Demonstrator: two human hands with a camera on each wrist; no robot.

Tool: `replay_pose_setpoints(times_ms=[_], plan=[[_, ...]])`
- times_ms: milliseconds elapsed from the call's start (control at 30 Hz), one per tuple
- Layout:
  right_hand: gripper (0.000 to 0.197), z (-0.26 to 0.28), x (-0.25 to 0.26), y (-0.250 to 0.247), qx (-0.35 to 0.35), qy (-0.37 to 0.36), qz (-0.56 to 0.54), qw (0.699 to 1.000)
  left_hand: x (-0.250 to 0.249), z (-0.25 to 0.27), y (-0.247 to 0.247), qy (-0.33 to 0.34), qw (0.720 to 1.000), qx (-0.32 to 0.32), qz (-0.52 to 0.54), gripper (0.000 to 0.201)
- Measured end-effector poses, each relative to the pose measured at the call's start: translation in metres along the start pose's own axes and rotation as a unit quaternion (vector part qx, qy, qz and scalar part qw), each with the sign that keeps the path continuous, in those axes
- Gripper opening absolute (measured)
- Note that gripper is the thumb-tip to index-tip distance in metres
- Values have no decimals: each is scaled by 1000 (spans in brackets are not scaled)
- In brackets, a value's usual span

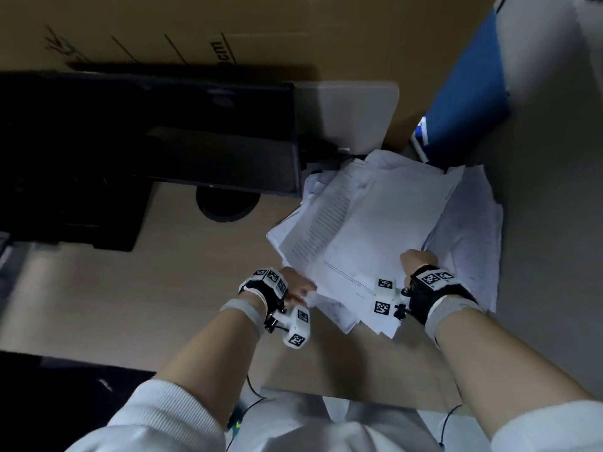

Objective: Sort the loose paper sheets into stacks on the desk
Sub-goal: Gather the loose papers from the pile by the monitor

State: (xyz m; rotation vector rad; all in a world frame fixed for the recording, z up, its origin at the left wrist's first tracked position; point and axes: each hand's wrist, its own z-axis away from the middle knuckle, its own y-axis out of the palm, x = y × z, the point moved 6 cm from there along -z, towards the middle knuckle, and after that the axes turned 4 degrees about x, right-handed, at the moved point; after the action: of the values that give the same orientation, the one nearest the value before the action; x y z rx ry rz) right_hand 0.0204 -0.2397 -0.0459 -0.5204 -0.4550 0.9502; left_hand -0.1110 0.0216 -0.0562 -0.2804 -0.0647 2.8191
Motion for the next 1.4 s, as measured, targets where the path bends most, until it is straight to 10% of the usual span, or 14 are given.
replay_pose_setpoints(times_ms=[133,200,267,667,867,1167,1400], plan=[[28,9,9,11,34,-14,-49,998,-18,3,-50,30,983,-130,123,72],[23,14,22,18,34,-72,69,994,-34,16,-74,40,977,-188,91,76],[32,2,18,20,28,-36,-65,997,-41,18,-88,41,973,-219,51,76],[74,11,7,34,9,102,-418,903,-74,-37,-71,91,980,-167,-52,90],[96,7,39,50,58,86,-360,927,-74,-37,-70,116,979,-162,-44,85],[42,-2,27,25,24,85,-276,957,-71,-42,-77,82,974,-204,-45,58],[40,-16,-39,-14,-28,78,-208,975,-86,-35,-45,56,969,-239,-35,73]])
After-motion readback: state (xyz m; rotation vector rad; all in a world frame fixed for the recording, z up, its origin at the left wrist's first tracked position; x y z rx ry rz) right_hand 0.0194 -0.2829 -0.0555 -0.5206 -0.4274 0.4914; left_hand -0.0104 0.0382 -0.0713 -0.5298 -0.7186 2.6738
